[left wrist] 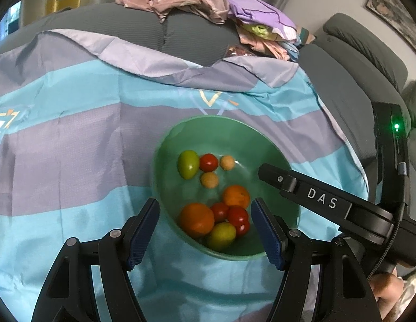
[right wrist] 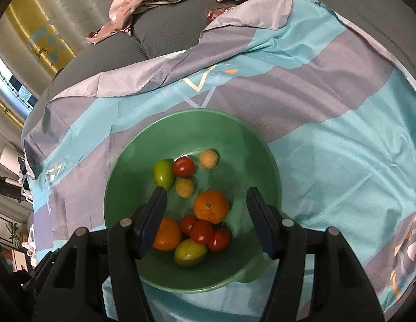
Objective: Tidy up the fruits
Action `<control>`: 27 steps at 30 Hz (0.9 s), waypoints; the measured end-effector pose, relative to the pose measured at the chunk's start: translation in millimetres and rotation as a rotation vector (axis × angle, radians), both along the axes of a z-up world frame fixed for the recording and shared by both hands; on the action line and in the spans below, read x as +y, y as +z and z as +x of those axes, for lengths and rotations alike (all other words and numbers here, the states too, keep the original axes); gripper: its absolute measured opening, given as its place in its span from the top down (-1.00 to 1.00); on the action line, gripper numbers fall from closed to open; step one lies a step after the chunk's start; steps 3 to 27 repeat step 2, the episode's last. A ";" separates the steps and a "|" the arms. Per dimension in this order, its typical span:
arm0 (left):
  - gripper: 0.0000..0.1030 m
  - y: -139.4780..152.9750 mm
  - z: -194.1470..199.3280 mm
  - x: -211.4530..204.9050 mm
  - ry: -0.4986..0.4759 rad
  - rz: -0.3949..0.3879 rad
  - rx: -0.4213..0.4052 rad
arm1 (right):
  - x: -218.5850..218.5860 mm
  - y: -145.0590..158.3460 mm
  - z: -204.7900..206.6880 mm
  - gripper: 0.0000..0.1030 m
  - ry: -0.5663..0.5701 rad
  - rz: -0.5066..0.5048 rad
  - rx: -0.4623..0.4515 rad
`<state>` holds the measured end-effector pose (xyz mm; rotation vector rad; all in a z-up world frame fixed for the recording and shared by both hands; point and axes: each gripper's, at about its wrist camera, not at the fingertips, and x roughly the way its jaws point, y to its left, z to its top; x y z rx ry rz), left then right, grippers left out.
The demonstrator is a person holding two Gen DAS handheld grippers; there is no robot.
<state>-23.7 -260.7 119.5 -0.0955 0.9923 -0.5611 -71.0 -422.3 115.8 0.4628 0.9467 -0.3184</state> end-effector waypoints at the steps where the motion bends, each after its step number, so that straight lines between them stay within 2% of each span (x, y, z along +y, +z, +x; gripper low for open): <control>1: -0.37 0.2 0.9 4.1 0.010 0.000 0.002 | 2.3 0.0 0.7 -0.20 0.004 -0.005 0.001; 27: -0.37 0.4 1.5 9.1 0.019 -0.004 0.005 | 4.5 0.2 1.7 -0.20 0.007 -0.010 0.002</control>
